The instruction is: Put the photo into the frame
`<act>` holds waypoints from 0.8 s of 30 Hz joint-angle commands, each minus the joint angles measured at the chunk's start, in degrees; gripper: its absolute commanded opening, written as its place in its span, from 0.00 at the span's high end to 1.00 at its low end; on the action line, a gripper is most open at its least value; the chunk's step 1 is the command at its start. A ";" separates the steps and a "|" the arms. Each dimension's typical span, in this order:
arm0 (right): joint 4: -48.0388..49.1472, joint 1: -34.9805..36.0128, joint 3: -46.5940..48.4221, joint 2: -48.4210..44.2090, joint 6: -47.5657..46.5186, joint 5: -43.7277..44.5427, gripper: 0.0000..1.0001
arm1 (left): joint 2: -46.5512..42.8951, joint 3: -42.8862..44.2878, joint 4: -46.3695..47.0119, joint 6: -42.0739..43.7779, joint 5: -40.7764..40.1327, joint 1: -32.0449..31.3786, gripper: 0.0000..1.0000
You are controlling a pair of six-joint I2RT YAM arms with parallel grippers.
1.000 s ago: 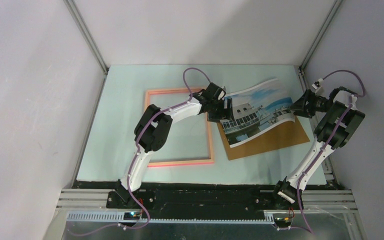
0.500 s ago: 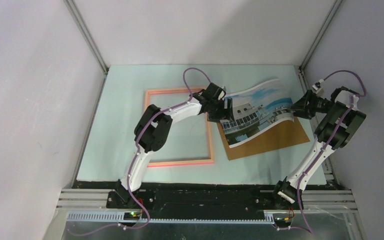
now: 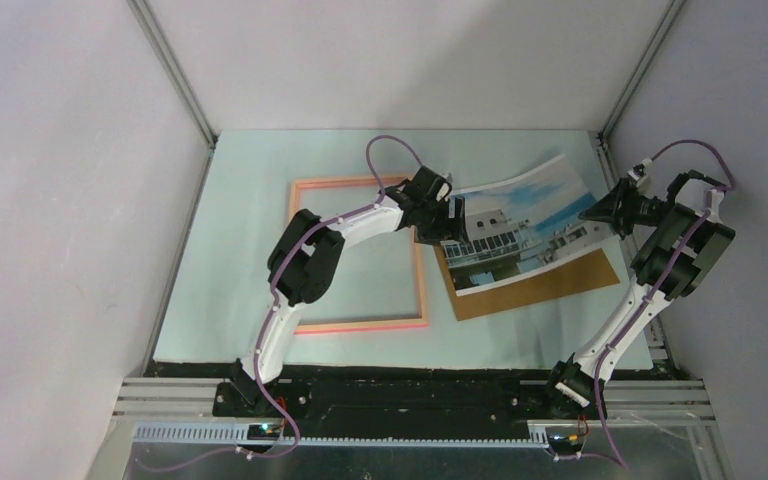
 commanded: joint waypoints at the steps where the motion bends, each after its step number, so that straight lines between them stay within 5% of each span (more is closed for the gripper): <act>1: -1.22 -9.31 3.71 -3.84 -0.88 -5.00 0.25 | -1.52 -2.31 -3.23 1.71 -2.05 -0.76 0.13; 11: -2.66 -9.62 3.10 -2.88 -2.54 -5.52 0.27 | -1.81 -3.11 -3.27 2.17 -2.33 -0.59 0.13; 18: 7.11 -6.89 -5.50 -5.23 1.31 -2.59 0.32 | -1.86 -2.99 -3.23 2.13 -2.21 -0.54 0.14; 24: 13.90 -3.51 -11.27 -8.50 5.04 -0.71 0.48 | -2.37 -2.91 -3.22 2.40 -2.05 -0.55 0.14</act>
